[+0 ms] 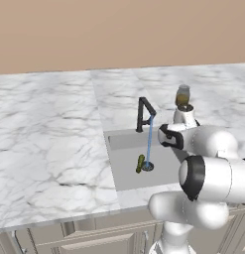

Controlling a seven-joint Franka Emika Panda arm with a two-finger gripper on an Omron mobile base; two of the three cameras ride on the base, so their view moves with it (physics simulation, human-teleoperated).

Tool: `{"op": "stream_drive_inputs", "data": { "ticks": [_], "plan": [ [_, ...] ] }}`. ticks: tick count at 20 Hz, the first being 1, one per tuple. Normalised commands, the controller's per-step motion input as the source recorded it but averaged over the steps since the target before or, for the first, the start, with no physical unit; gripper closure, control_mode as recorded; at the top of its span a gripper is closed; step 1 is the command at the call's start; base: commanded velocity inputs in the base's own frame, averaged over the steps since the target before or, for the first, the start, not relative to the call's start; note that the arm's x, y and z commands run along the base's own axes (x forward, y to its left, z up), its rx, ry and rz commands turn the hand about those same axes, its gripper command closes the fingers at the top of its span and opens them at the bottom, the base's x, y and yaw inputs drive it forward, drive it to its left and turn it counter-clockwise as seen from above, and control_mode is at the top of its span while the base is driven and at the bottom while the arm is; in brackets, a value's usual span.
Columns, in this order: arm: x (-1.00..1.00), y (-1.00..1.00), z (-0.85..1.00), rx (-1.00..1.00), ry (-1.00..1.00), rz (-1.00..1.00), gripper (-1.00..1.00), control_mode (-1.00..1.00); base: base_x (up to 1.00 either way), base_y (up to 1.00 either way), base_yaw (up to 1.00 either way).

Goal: Turn on the sink faucet. Then move the squash from the counter to the sink. Turn off the sink. Move the vegetable from the sink to the pot next to the stove. Finally move the pot to the rear left burner.

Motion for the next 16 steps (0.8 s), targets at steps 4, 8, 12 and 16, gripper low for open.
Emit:
{"op": "stream_drive_inputs", "data": {
  "ticks": [4, 8, 12, 16],
  "plan": [
    [-0.04, -0.40, 0.18, 0.00, -0.02, 0.00, -1.00, -1.00, 0.00, 0.00, 0.00],
    [0.01, -0.31, 0.21, 0.00, -0.04, 0.02, -1.00, -1.00, 0.00, 0.00, 0.00],
    [0.15, -0.25, 0.11, 0.00, -0.07, 0.10, -1.00, -1.00, 0.00, 0.00, 0.00],
    [0.19, 0.00, -0.08, 0.00, 0.00, 0.05, -1.00, -1.00, 0.00, 0.00, 0.00]
  ]
}}
